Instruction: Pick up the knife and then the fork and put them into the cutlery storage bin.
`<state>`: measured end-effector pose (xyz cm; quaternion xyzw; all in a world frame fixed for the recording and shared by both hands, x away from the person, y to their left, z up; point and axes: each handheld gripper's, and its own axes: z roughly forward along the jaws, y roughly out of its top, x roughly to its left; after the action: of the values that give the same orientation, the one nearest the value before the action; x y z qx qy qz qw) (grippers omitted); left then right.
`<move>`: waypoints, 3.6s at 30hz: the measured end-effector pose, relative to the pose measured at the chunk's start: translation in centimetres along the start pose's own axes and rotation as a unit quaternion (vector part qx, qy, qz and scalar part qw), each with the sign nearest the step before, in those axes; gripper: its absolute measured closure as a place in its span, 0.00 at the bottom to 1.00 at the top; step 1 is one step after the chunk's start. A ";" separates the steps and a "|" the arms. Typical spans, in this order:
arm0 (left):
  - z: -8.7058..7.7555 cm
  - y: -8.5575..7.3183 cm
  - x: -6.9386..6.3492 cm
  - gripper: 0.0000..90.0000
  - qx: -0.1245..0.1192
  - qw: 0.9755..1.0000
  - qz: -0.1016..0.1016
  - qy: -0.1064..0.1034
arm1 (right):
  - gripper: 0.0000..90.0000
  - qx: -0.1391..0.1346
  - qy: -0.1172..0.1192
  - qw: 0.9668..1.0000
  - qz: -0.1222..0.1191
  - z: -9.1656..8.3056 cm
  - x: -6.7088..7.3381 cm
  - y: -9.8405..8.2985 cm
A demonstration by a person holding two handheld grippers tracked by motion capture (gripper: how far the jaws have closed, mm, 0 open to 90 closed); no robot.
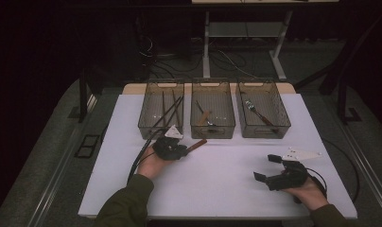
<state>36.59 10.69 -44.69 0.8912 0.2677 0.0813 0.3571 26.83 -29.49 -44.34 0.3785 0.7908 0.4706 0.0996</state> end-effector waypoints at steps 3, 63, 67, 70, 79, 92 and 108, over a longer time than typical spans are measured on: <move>0.1 0.0 -0.1 0.83 0.001 1.000 0.009 0.002 | 0.04 0.001 -0.003 1.000 -0.004 0.0 0.0 0.0; -1.9 4.5 -11.0 0.85 0.021 0.953 0.209 -0.216 | 0.71 0.200 0.241 0.916 -0.249 8.0 8.1 6.4; -1.9 4.6 -11.3 0.85 0.024 0.951 0.218 -0.219 | 0.82 0.205 0.252 0.909 -0.262 8.0 8.3 6.3; -1.9 4.6 -11.4 0.85 0.024 0.950 0.220 -0.221 | 0.83 0.212 0.253 0.908 -0.258 7.9 8.5 6.2; -2.1 4.3 -10.8 0.74 -0.003 0.953 0.207 -0.219 | 0.84 0.202 0.259 0.915 -0.233 7.5 7.9 6.5; -4.2 1.9 -6.6 0.40 -0.067 0.983 0.084 -0.148 | 0.83 0.189 0.227 0.933 -0.206 6.8 6.0 6.3; -6.3 -2.8 -4.7 0.23 -0.102 0.994 0.002 -0.041 | 0.83 0.165 0.150 0.962 -0.156 4.7 1.8 6.4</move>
<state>29.33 13.65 -41.77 0.8533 0.2414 0.0717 0.4566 31.22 -23.32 -41.26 0.1867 0.9126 0.3636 -0.0118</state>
